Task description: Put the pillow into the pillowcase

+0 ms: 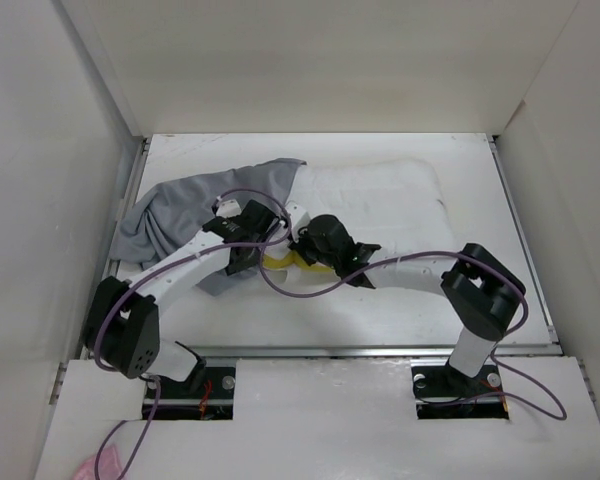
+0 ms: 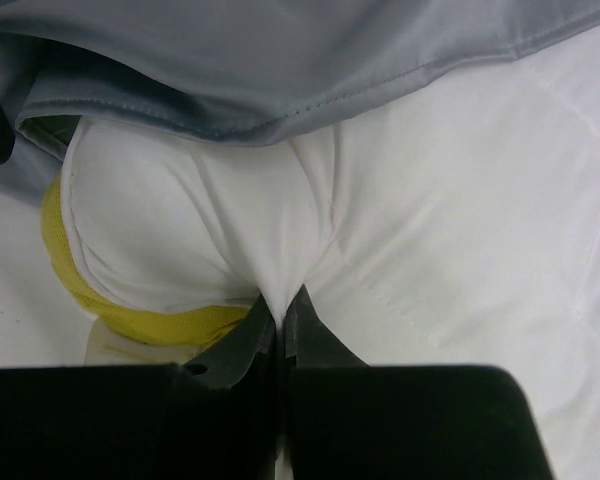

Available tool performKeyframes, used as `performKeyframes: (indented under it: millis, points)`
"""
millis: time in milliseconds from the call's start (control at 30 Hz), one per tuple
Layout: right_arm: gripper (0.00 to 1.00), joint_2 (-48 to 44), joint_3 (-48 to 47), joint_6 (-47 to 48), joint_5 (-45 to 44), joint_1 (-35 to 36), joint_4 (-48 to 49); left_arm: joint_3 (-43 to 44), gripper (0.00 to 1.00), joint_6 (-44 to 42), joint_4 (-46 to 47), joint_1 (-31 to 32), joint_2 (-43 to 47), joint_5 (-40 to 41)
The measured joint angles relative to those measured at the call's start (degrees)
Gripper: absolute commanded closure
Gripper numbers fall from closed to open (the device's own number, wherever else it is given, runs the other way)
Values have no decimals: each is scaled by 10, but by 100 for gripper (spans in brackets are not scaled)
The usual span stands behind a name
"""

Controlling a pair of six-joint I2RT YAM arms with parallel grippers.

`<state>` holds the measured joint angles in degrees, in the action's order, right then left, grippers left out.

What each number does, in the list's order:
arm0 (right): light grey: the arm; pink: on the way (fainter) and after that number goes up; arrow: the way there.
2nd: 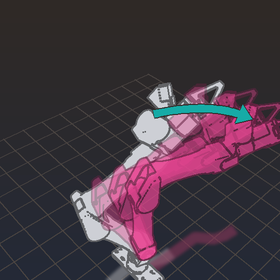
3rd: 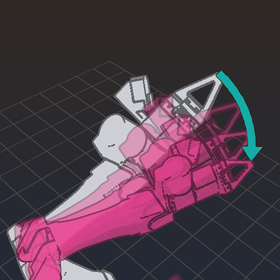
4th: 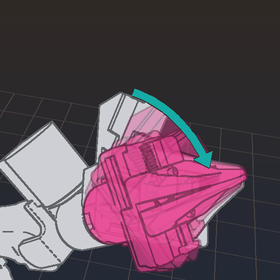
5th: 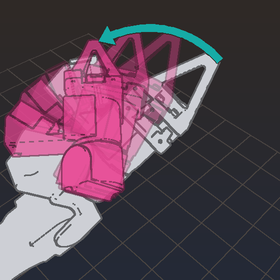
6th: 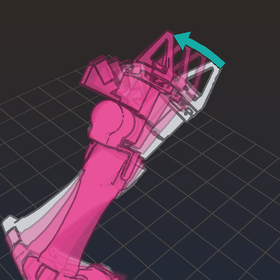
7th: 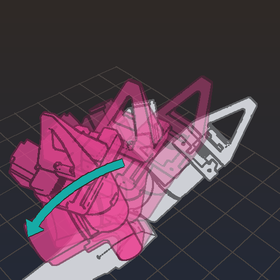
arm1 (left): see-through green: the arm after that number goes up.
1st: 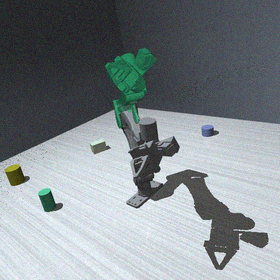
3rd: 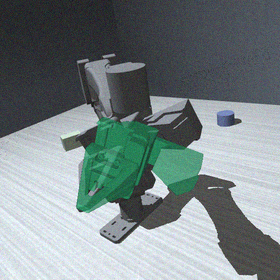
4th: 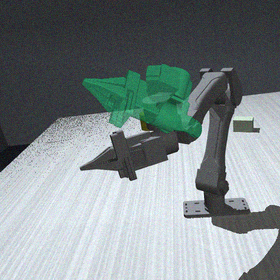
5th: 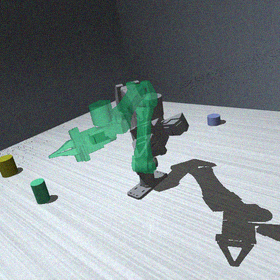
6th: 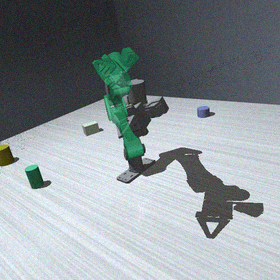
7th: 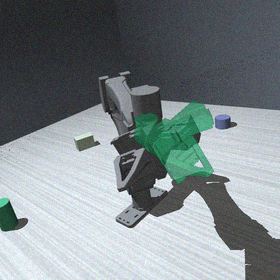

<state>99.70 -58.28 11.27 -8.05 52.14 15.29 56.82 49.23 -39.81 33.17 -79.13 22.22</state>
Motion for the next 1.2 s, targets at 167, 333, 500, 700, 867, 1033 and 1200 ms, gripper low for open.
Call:
performKeyframes:
  millis: [167,333,500,700,867,1033,1200]
  points:
    - [100,-4,-2,-13,22,-26,-13,13,59,-10,6,-8,-47,35]
    - [100,-5,-8,-17,36,-37,-23,16,59,-49,51,-9,-53,30]
    - [100,-5,-20,-21,43,-41,-41,22,61,-91,88,-6,-56,2]
    - [100,-5,-32,-21,51,-46,-56,23,72,-123,109,2,-58,-11]
    - [100,-5,-36,-23,55,-52,-69,35,62,-137,108,8,-76,-27]
    - [100,-5,-39,-21,57,-54,-76,35,49,-148,80,13,-65,-38]
    - [100,-5,-39,-23,64,-57,-76,36,55,-152,61,17,-44,-39]
